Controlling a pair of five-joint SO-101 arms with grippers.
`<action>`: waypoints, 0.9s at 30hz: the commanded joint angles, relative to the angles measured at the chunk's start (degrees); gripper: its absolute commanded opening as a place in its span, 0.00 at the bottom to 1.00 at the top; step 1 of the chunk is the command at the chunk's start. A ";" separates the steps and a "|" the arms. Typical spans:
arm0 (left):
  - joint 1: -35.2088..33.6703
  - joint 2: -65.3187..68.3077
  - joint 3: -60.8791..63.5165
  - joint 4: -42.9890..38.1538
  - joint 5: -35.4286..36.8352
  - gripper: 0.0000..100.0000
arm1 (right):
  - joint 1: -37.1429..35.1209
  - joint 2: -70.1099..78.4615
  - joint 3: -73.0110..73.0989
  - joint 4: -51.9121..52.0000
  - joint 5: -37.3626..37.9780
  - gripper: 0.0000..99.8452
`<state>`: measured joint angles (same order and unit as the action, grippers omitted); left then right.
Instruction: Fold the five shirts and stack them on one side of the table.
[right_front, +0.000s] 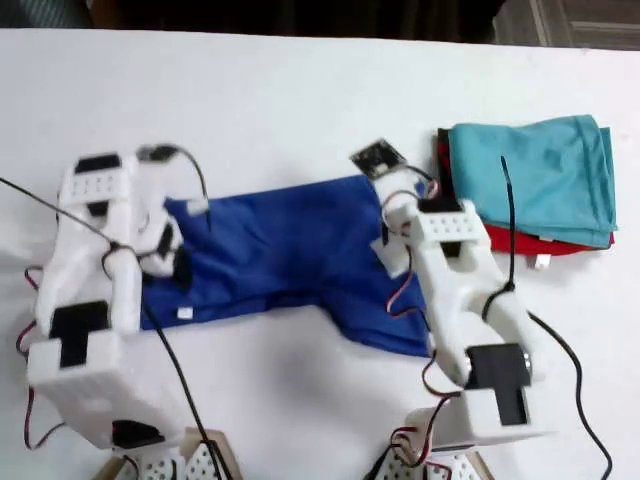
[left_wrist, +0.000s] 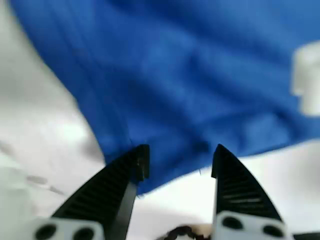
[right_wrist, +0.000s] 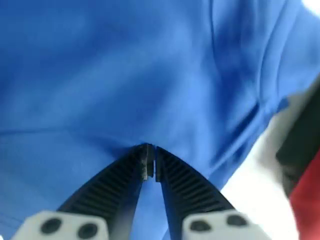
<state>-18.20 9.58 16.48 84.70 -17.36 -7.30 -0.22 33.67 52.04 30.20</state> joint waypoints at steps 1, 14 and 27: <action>0.70 -8.44 10.07 -3.69 -1.93 0.22 | 2.33 -3.82 2.29 -1.19 2.73 0.02; 2.46 -17.93 25.19 -12.48 -5.54 0.22 | 8.40 -6.37 2.99 -0.66 7.47 0.02; 2.73 -17.93 28.70 -20.48 -5.45 0.22 | -1.19 -34.59 20.66 9.36 15.12 0.02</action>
<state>-15.91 -6.33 43.65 68.09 -22.37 -5.98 -28.53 49.85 60.84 41.45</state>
